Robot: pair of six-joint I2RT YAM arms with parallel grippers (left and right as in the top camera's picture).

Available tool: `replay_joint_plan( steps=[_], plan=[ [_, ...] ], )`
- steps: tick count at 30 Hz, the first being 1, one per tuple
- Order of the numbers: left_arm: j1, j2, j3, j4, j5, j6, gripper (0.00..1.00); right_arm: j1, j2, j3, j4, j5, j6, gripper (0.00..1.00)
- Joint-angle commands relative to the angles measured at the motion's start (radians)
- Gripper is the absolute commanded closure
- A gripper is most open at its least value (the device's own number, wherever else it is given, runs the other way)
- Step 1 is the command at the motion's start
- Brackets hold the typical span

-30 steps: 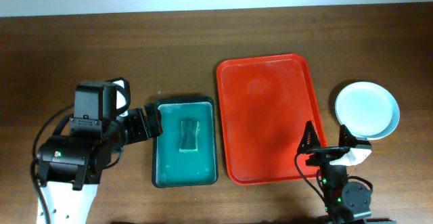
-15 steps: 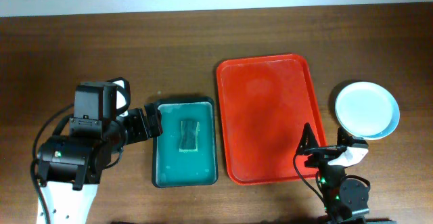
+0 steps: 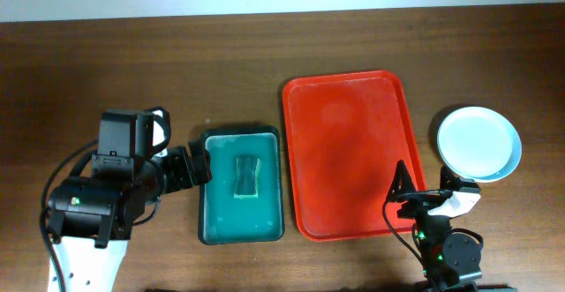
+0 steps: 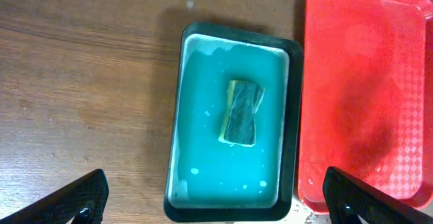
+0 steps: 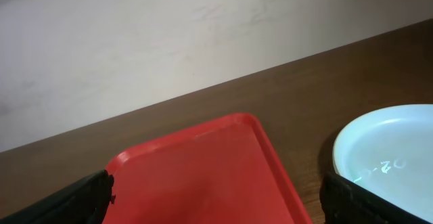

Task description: Clean dirty plates on tray and stack at the side

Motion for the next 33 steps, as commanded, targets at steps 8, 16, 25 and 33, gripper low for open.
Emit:
replay_joint_plan(
  steps=[8, 16, 25, 33],
  plan=[
    [-0.004, -0.428, -0.538, 0.604, -0.046, 0.013, 0.01, -0.007, -0.003, -0.006, -0.008, -0.005, -0.009, 0.02],
    [-0.003, -0.987, -0.914, 0.784, -0.093, 0.013, 0.01, -0.007, -0.003, -0.006, -0.008, -0.005, -0.009, 0.02],
    [0.02, -1.089, -1.202, 1.049, -0.099, 0.013, 0.01, -0.007, -0.003, -0.006, -0.008, -0.005, -0.009, 0.02],
    [0.018, -1.089, -1.245, 1.115, -0.101, 0.013, 0.01, -0.007, -0.003, -0.006, -0.008, -0.005, -0.009, 0.02]
  ],
)
